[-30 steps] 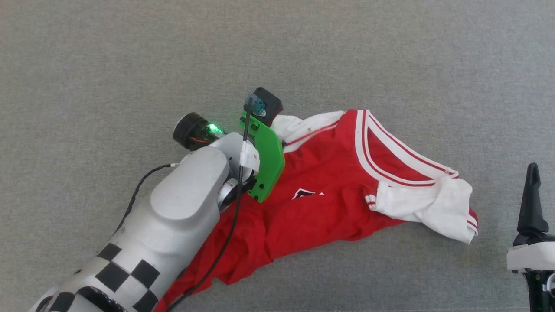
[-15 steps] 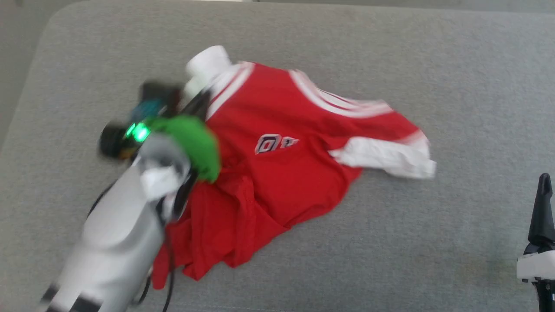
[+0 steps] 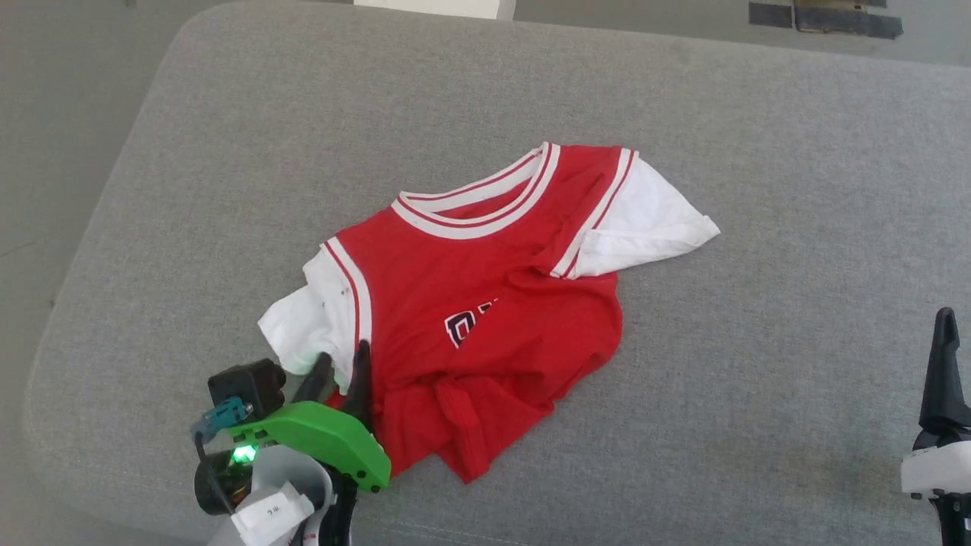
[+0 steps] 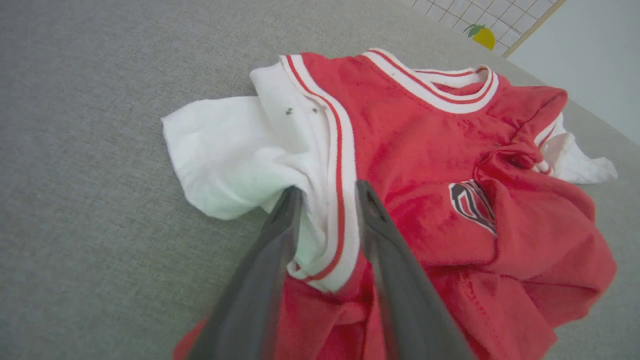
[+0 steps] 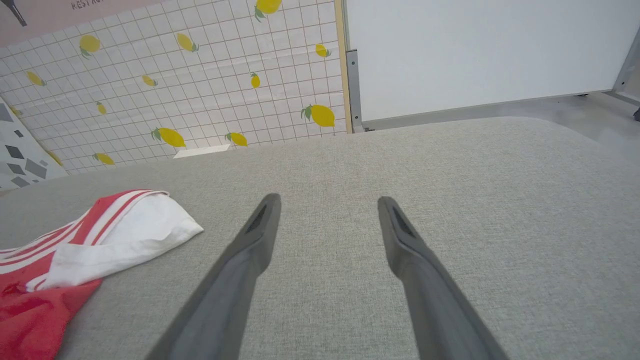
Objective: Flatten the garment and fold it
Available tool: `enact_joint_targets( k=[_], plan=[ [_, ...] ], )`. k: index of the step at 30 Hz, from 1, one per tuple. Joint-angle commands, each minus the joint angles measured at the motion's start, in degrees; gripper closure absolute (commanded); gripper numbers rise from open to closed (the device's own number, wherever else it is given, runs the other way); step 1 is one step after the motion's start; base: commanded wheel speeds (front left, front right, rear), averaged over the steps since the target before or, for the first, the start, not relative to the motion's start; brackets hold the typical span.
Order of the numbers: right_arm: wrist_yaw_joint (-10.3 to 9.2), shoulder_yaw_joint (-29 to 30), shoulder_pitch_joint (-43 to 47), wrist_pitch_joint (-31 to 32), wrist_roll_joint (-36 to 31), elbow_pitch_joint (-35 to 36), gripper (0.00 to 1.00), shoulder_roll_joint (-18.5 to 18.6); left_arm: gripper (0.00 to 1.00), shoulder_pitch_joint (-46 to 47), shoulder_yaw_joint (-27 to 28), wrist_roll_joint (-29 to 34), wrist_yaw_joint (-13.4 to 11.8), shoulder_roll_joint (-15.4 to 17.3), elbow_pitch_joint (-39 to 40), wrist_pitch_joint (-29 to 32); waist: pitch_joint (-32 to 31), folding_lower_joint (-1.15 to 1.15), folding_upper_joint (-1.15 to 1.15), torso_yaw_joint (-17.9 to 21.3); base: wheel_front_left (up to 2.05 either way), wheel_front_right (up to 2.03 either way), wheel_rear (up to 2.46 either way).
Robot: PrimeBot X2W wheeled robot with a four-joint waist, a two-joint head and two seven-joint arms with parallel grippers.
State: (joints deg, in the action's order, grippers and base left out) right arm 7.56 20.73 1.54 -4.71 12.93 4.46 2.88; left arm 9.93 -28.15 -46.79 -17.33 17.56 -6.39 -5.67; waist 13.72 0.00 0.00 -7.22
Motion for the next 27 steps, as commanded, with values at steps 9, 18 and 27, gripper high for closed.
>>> enact_joint_targets(
  k=[9,18,27],
  plan=[
    [-0.08,-0.5,1.0,-0.2,0.2,-0.2,0.00,0.0,0.00,1.5,5.3,8.8,-1.5,2.1,9.4,-9.0,-2.0,0.00,0.00,1.1,0.00,0.00,0.00],
    [-0.08,-1.5,2.2,-0.9,1.3,-1.0,0.00,0.0,0.00,-8.6,18.0,28.8,4.1,-8.4,23.8,-9.3,-1.8,0.00,0.00,1.8,0.00,0.00,0.00],
    [-0.08,-8.9,0.3,4.8,-3.2,3.9,0.00,0.0,0.00,-13.8,21.9,34.6,10.0,-13.4,21.5,-9.3,-1.8,0.00,0.00,-0.9,0.00,0.00,0.00]
  ],
)
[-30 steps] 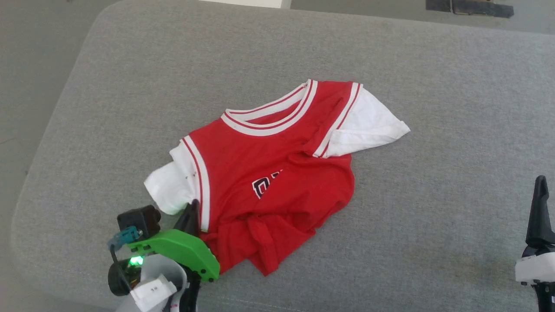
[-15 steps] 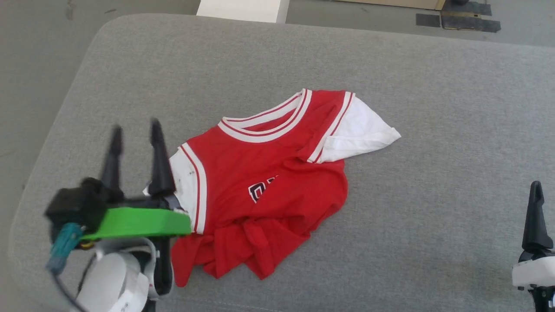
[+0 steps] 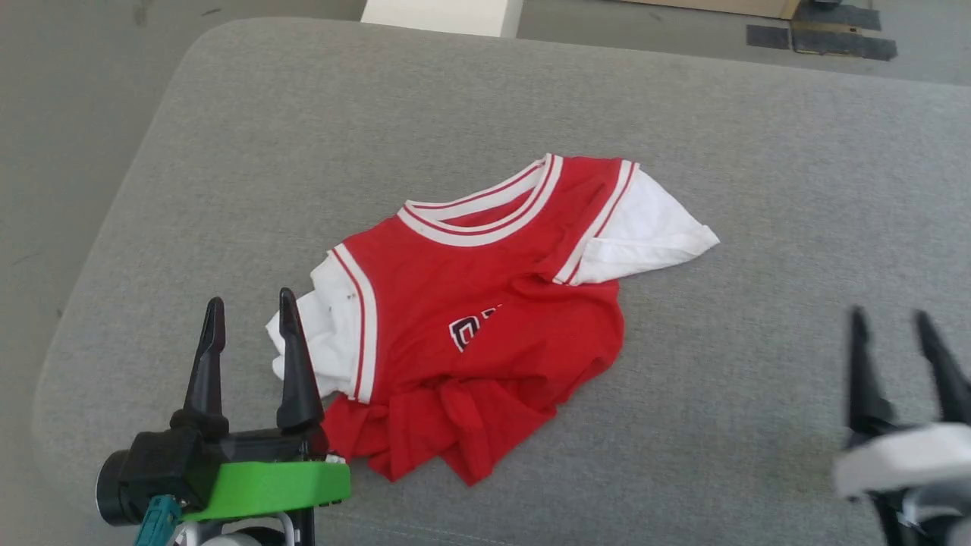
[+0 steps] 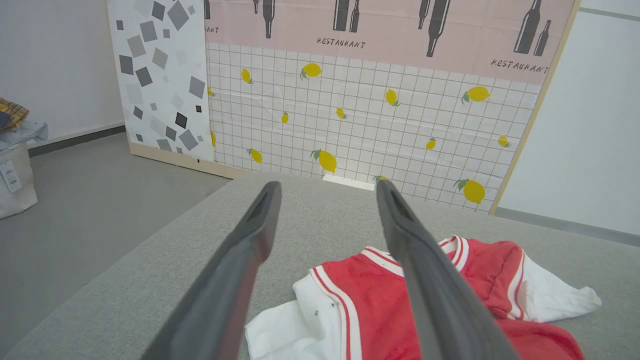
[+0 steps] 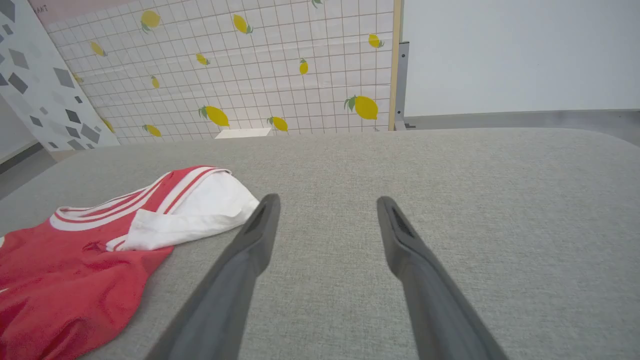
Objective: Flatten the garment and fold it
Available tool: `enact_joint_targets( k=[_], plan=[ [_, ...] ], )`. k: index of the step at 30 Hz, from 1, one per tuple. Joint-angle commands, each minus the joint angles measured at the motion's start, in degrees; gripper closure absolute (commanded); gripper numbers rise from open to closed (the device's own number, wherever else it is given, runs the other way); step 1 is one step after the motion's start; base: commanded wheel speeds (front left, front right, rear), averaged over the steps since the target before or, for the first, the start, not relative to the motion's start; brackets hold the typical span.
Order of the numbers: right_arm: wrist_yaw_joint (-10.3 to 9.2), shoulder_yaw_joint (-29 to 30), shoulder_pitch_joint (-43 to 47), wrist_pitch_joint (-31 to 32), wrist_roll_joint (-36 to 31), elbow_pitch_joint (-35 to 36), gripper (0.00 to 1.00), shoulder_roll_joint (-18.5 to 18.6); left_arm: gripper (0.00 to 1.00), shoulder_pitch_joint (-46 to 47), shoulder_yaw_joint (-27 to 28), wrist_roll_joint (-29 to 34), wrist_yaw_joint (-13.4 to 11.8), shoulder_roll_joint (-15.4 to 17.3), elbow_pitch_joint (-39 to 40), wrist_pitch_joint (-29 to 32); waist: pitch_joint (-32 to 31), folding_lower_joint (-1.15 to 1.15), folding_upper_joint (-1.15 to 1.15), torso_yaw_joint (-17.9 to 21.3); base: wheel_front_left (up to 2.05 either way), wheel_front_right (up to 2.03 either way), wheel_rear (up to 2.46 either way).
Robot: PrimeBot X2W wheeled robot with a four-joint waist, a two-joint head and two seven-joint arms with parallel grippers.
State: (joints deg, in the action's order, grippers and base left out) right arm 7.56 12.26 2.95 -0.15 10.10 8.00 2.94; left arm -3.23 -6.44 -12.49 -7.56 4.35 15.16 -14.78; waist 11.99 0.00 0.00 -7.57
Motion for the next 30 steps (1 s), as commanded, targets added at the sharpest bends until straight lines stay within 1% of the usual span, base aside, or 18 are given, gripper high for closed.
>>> enact_joint_targets(
  k=[1,4,7,9,13,15,19,22,26,27,29,30],
  plan=[
    [-0.08,-2.6,-1.8,2.6,-1.2,1.0,0.00,-0.1,0.00,-0.7,0.4,0.7,0.7,-0.5,-0.1,-0.2,-0.1,0.00,0.00,-0.9,0.00,0.00,0.00],
    [-0.08,-9.3,-3.7,11.7,-1.6,1.5,0.00,-0.1,0.00,-0.3,1.3,0.9,2.0,-0.9,-0.9,-0.2,0.1,0.00,0.00,-1.7,0.00,0.00,0.00],
    [-0.08,-15.7,-5.9,22.5,-1.2,0.7,0.00,-0.1,0.00,0.3,1.5,0.8,3.0,-1.2,-1.7,-0.2,0.4,0.00,0.00,-2.7,0.00,0.00,0.00],
    [-0.08,-18.5,-7.5,27.7,-0.8,-0.1,0.00,-0.1,0.00,0.6,1.2,0.4,3.3,-1.4,-2.2,-0.2,0.6,0.00,0.00,-3.5,0.00,0.00,0.00],
    [-0.08,-21.0,-9.9,34.1,-1.8,-3.4,0.00,0.5,0.00,1.1,0.2,-1.1,3.1,-1.4,-3.0,-0.2,1.1,0.00,0.00,-5.4,0.00,0.00,0.00],
    [-0.08,-21.9,-10.9,35.8,-2.2,-5.7,0.00,0.6,0.00,1.4,-0.6,-1.8,2.8,-1.4,-3.4,-0.2,1.3,0.00,0.00,-6.5,0.00,0.00,0.00],
    [-0.08,-22.4,-12.3,36.9,-3.2,-11.1,0.00,0.6,0.00,1.7,-1.5,-2.7,2.4,-1.5,-4.4,-0.2,1.1,0.00,0.00,-8.4,0.00,0.00,0.00],
    [-0.08,-22.8,-13.0,35.7,-4.3,-15.7,0.00,0.5,0.00,1.6,-1.9,-3.1,2.3,-1.5,-5.0,-0.2,0.5,0.00,0.00,-9.8,0.00,0.00,0.00],
    [-0.08,-21.5,-13.9,31.9,-5.4,-21.9,0.00,0.2,0.00,1.2,-2.2,-3.2,2.4,-1.5,-5.8,-0.2,-0.6,0.00,0.00,-11.1,0.00,0.00,0.00],
    [-0.08,-20.5,-14.2,30.7,-5.4,-23.4,0.23,0.1,0.00,1.1,-2.1,-3.2,2.4,-1.5,-5.9,-0.2,-0.8,0.00,0.00,-11.2,0.00,0.00,0.00],
    [-0.08,-19.7,-14.8,28.4,-6.1,-25.9,1.00,0.0,0.00,1.0,-2.2,-3.2,2.4,-1.5,-6.0,-0.2,-1.0,0.00,0.00,-11.4,0.00,0.00,0.00],
    [-0.08,-19.2,-15.1,27.3,-6.3,-26.9,1.00,0.0,0.00,1.0,-2.2,-3.2,2.5,-1.5,-6.1,-0.2,-1.1,0.00,0.00,-11.4,0.00,0.00,0.00]
  ],
)
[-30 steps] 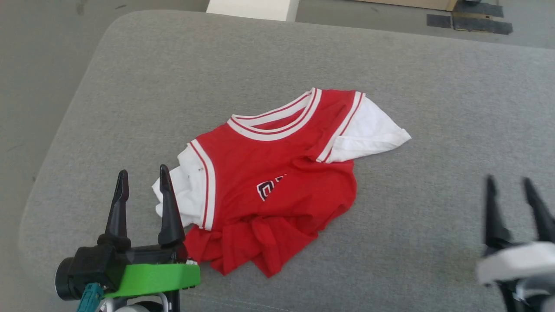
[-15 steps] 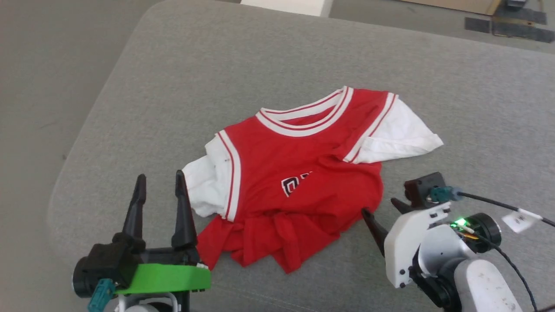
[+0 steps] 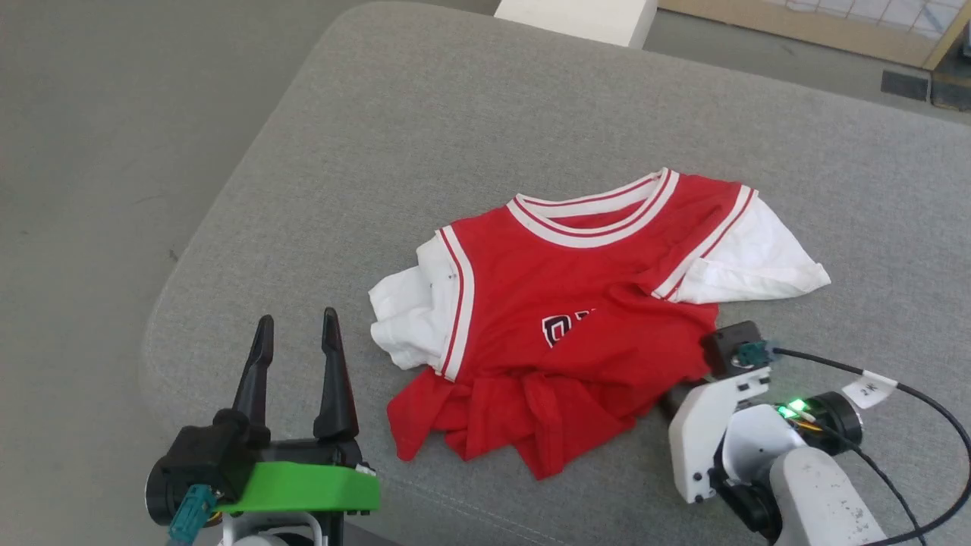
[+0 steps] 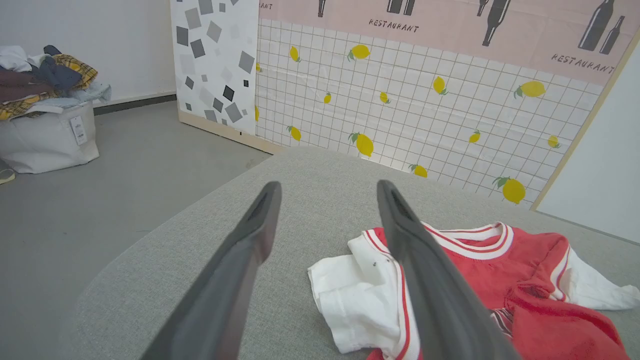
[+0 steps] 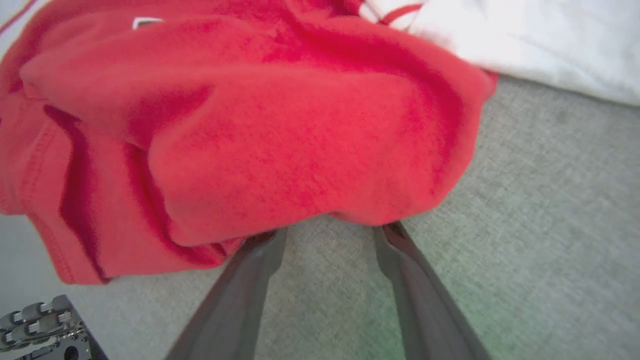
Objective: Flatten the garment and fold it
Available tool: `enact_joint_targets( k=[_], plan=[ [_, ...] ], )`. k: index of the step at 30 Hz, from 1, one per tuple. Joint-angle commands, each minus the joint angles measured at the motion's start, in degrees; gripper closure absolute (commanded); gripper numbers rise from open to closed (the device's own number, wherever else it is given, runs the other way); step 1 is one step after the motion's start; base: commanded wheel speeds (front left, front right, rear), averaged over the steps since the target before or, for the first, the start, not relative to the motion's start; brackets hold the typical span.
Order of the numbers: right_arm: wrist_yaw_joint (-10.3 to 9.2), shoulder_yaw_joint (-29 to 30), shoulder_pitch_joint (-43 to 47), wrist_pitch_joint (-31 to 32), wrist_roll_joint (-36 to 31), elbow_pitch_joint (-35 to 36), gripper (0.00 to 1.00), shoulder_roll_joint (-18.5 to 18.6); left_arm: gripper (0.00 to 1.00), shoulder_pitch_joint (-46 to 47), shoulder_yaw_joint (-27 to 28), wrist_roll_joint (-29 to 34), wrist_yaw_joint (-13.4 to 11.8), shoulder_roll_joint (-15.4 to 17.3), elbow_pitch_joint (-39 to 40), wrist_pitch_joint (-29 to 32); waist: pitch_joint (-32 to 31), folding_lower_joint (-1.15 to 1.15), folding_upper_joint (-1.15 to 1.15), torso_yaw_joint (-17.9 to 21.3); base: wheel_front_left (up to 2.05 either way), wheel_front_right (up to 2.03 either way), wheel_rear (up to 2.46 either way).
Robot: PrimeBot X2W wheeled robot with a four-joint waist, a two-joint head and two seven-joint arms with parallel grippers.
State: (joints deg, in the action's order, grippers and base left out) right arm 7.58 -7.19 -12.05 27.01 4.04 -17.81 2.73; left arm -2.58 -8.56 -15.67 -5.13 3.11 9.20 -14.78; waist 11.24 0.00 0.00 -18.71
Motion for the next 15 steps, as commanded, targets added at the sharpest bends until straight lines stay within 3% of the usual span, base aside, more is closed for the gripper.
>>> enact_joint_targets(
  k=[1,9,15],
  plan=[
    [-0.09,0.5,-0.4,-1.0,-0.2,-2.3,1.00,0.2,0.00,0.3,-0.2,0.1,0.2,-0.2,-0.4,-0.2,-0.5,0.00,0.00,-0.2,0.00,0.00,0.00],
    [-0.09,0.9,-1.3,-7.4,3.1,-3.5,1.00,0.2,0.00,-0.3,-0.2,0.3,0.4,-0.2,-1.1,-0.2,-2.4,0.00,0.00,2.0,0.00,0.00,0.00],
    [-0.09,1.2,-1.0,-8.7,3.7,2.8,1.00,0.2,0.00,-0.8,-0.6,0.7,0.8,-0.2,-1.3,-0.2,-3.0,0.00,0.00,3.3,0.00,0.00,0.00]
  ],
)
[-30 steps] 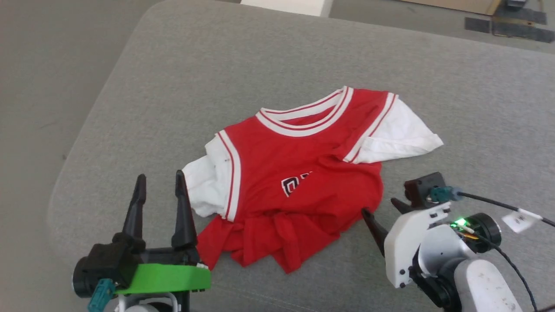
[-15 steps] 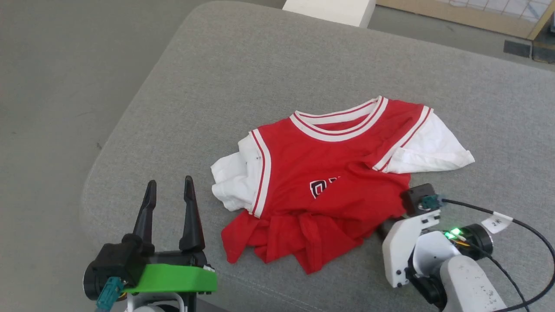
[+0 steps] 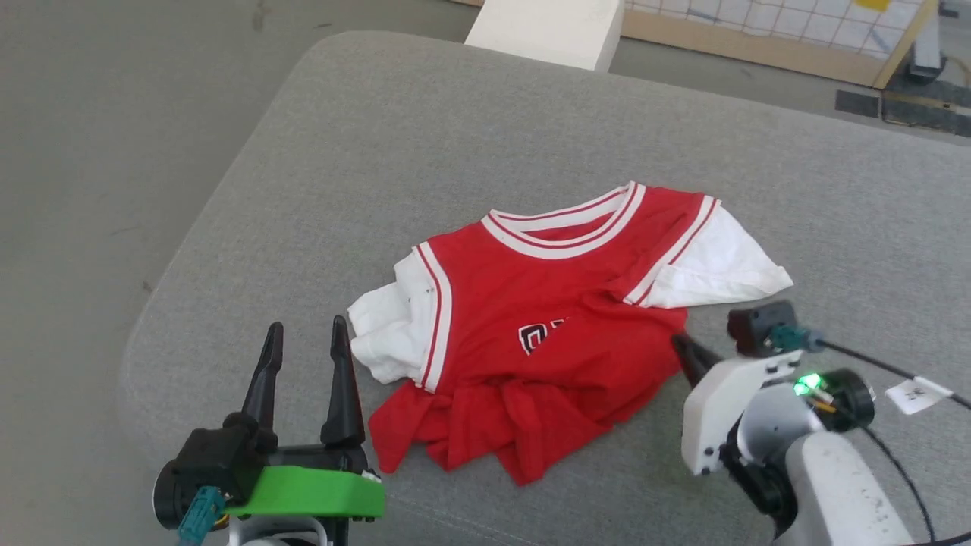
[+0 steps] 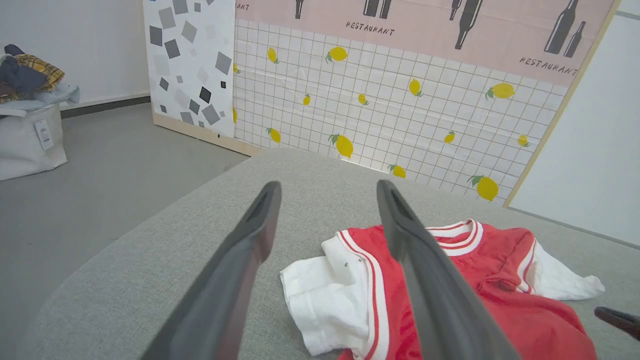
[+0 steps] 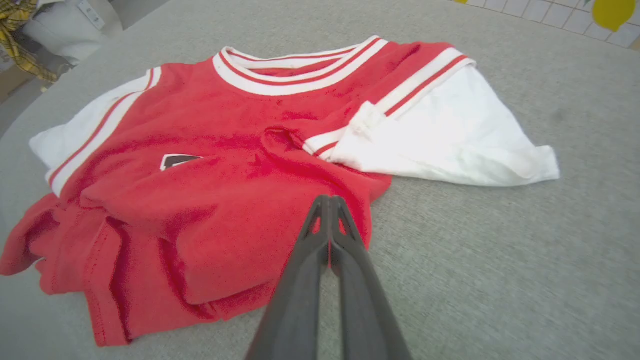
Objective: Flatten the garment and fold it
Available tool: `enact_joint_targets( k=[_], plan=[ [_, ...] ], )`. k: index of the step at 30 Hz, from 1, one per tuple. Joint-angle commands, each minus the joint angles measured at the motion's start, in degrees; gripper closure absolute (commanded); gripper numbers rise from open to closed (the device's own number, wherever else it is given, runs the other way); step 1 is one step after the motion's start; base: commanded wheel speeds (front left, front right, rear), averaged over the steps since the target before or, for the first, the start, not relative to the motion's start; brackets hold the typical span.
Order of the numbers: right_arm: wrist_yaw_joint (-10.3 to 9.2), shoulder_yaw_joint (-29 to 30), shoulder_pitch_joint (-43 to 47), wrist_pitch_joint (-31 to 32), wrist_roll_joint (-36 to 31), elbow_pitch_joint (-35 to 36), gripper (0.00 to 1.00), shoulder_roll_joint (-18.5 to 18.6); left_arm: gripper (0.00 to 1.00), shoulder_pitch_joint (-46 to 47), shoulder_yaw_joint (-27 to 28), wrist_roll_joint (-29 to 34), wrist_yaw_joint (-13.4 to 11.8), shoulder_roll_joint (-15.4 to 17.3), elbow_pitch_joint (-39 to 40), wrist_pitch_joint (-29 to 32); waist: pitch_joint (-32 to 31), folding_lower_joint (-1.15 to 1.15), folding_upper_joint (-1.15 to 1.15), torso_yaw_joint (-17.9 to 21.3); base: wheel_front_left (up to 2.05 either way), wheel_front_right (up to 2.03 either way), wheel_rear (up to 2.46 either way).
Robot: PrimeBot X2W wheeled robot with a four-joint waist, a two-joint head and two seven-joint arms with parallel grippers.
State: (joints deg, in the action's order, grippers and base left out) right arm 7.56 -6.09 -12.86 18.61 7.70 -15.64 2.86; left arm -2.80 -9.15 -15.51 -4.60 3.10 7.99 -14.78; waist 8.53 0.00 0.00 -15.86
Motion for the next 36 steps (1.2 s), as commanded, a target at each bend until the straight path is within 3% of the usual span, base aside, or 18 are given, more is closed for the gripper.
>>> enact_joint_targets(
  k=[1,11,12,13,14,15,21,26,36],
  plan=[
    [-0.08,0.6,0.2,-0.1,0.0,2.5,1.00,0.0,0.00,-0.6,0.2,0.6,0.2,-0.2,0.0,-0.2,-0.3,0.00,0.00,0.6,0.00,0.00,0.00],
    [-0.08,8.6,10.6,2.6,-1.2,20.4,1.00,0.1,0.00,-1.3,0.7,0.7,0.5,-0.2,0.1,-0.2,-0.3,0.00,0.00,2.2,0.00,0.00,0.00],
    [-0.08,9.4,11.9,2.3,-1.3,21.4,0.87,0.1,0.00,-1.2,0.7,0.8,0.5,-0.2,0.0,-0.2,-0.2,0.00,0.00,2.4,0.00,0.00,0.00],
    [-0.08,9.7,12.9,1.9,-1.2,22.1,0.59,0.1,0.00,-1.1,0.7,0.8,0.6,-0.2,0.0,-0.2,0.0,0.00,0.00,2.6,0.00,0.00,0.00],
    [-0.08,10.1,14.0,1.3,-1.0,22.7,0.21,0.0,0.00,-1.0,0.7,0.8,0.6,-0.2,0.0,-0.2,0.1,0.00,0.00,2.8,0.00,0.00,0.00],
    [-0.08,10.2,14.7,0.8,-0.8,23.1,0.00,0.0,0.00,-0.9,0.7,0.9,0.6,-0.2,0.0,-0.2,0.2,0.00,0.00,2.9,0.00,0.00,0.00],
    [-0.08,8.4,16.6,-1.6,0.6,23.8,0.00,0.0,0.00,-0.2,0.6,1.3,0.8,-0.2,-0.1,-0.2,0.6,0.00,0.00,3.6,0.00,0.00,0.00],
    [-0.08,4.9,14.6,0.2,0.9,22.9,0.00,0.0,0.00,0.5,0.1,1.6,1.0,-0.2,-0.1,-0.2,1.2,0.00,0.00,3.1,0.00,0.00,0.00],
    [-0.08,-1.4,6.9,6.1,3.1,12.5,0.00,0.0,0.00,1.6,-0.9,0.9,0.8,-0.2,-0.7,-0.2,3.0,0.00,0.00,-0.9,0.00,0.00,0.00]
  ],
)
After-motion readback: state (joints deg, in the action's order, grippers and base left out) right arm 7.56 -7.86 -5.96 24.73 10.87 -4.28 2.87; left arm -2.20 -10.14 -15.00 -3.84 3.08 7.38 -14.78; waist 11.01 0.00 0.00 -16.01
